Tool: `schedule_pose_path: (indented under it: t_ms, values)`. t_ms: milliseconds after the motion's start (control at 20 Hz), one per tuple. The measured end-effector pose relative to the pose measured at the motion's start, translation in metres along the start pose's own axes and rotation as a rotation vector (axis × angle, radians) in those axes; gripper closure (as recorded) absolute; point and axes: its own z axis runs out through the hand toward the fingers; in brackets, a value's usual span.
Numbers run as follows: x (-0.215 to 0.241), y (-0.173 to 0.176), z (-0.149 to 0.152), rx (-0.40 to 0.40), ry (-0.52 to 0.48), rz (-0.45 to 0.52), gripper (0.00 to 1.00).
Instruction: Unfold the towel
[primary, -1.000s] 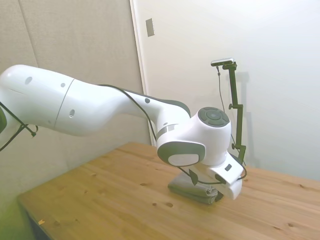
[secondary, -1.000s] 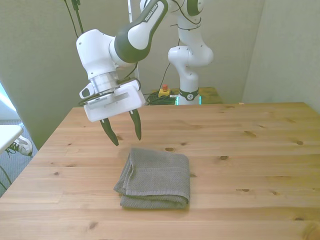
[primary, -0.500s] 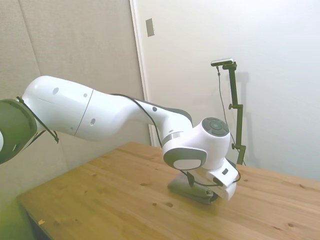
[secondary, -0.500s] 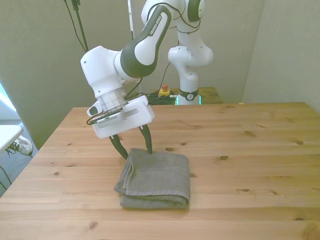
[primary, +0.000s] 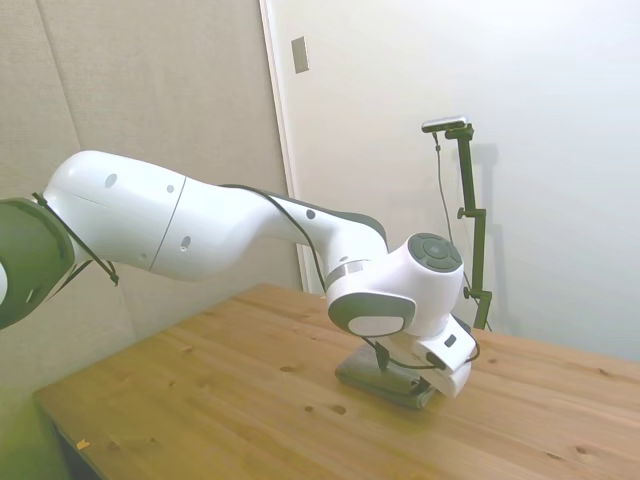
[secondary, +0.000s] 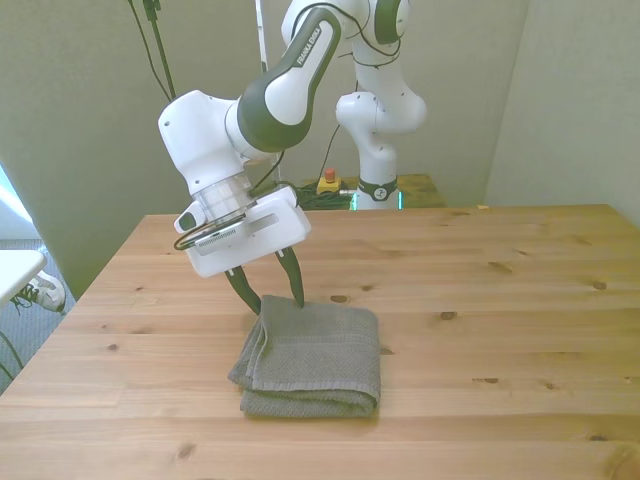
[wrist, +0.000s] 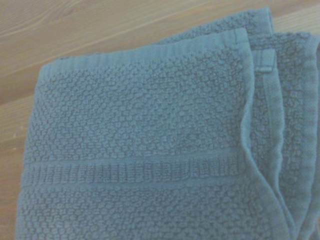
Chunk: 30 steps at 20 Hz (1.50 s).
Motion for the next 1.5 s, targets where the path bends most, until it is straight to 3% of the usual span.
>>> schedule_pose_path:
  t_ms: [450,850,1150,1500]
  values:
    - [0.000,-0.002,-0.002,0.004,0.003,-0.007,1.00]
    - [-0.004,-0.011,-0.024,0.040,0.011,-0.012,1.00]
    - [-0.019,-0.057,-0.036,0.069,0.019,-0.087,1.00]
    - [-0.054,-0.125,-0.019,0.092,-0.014,-0.165,1.00]
